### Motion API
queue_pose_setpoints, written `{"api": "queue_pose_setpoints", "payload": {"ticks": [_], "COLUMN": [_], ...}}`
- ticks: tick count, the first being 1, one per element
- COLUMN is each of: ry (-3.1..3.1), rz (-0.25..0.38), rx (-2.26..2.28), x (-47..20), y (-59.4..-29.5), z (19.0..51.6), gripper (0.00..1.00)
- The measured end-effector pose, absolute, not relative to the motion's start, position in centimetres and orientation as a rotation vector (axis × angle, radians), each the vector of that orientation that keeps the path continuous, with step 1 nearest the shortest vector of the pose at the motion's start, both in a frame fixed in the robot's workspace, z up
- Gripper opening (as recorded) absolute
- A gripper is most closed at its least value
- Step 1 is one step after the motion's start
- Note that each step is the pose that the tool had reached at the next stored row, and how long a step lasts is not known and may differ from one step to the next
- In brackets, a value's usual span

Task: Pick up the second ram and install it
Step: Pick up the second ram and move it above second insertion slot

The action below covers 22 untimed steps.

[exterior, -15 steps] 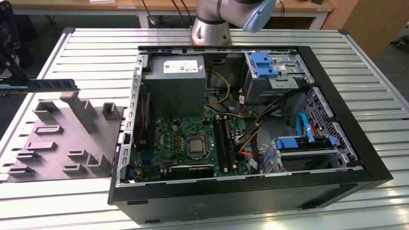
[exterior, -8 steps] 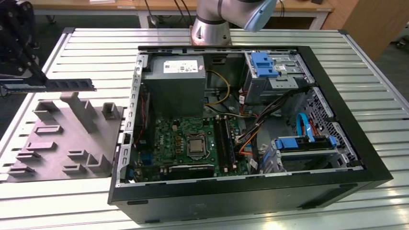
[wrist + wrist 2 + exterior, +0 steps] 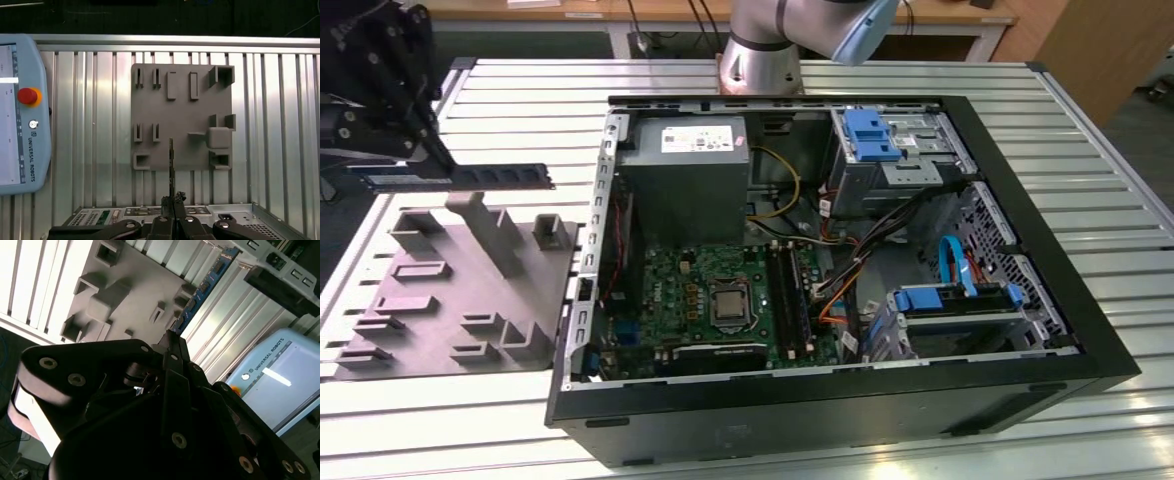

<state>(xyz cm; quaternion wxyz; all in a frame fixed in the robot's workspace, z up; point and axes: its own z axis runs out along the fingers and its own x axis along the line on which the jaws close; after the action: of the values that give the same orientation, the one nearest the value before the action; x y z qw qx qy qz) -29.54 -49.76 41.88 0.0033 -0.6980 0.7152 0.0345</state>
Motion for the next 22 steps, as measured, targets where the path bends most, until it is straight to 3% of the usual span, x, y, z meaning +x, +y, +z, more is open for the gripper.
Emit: {"api": "queue_pose_setpoints", "payload": {"ticks": [22], "ry": [2.242], "rz": [0.108], "rx": [-2.188], "x": [-21.6], "y": [-49.8], "z": [41.7], "gripper": [0.11]}}
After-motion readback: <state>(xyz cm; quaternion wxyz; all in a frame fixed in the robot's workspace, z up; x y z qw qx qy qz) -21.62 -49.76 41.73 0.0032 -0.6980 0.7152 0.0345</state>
